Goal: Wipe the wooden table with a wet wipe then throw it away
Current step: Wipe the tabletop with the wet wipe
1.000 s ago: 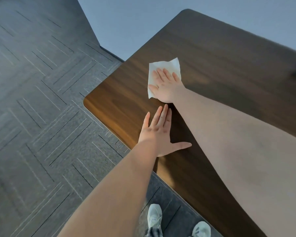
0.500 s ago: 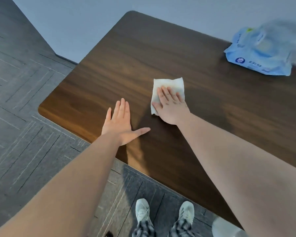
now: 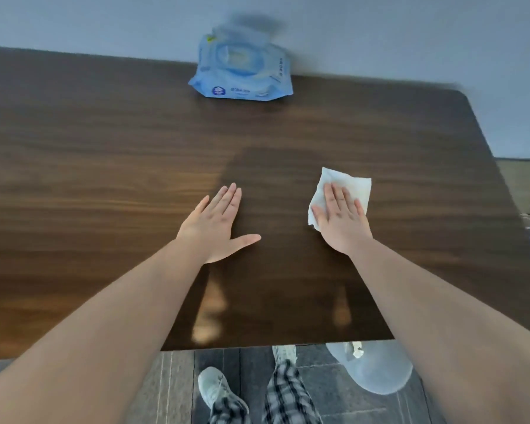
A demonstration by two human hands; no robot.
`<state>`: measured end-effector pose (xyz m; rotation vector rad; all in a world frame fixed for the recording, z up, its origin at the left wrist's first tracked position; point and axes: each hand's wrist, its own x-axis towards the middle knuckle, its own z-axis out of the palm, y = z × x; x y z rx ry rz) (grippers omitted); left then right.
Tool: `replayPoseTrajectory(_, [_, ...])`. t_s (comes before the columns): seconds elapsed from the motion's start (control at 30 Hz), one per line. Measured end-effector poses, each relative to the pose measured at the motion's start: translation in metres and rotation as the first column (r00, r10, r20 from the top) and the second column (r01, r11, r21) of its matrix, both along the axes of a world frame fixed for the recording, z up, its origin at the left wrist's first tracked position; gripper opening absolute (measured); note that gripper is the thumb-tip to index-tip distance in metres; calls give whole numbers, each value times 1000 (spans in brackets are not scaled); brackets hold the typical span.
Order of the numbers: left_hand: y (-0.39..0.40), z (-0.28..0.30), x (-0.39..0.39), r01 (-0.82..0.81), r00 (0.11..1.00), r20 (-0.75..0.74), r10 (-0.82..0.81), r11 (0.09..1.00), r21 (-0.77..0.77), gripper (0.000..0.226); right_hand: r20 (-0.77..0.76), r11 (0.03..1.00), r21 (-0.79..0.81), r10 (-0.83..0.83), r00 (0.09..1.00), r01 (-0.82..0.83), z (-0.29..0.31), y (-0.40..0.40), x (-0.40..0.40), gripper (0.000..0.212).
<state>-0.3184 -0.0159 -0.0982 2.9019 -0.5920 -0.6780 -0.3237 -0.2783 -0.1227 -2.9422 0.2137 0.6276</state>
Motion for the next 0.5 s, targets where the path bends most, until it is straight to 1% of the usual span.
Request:
replayPoseTrajectory(0.17, [-86, -10, 15, 189, 981, 40, -189, 982, 17, 100, 36, 976, -33, -213, 977, 214, -2, -86, -16, 63])
replayPoseTrajectory(0.3, [-142, -17, 23, 284, 956, 70, -284, 959, 15, 104, 51, 941, -42, -332, 942, 335, 0, -143, -32, 64])
replayPoseTrajectory(0.4, [-164, -22, 30, 348, 934, 66, -352, 936, 58, 108, 57, 916, -46, -397, 916, 399, -1, -181, -42, 64])
replayPoseTrajectory(0.5, [-168, -25, 35, 362, 929, 55, -367, 928, 82, 107, 59, 887, -64, -453, 889, 456, -2, -210, -49, 64])
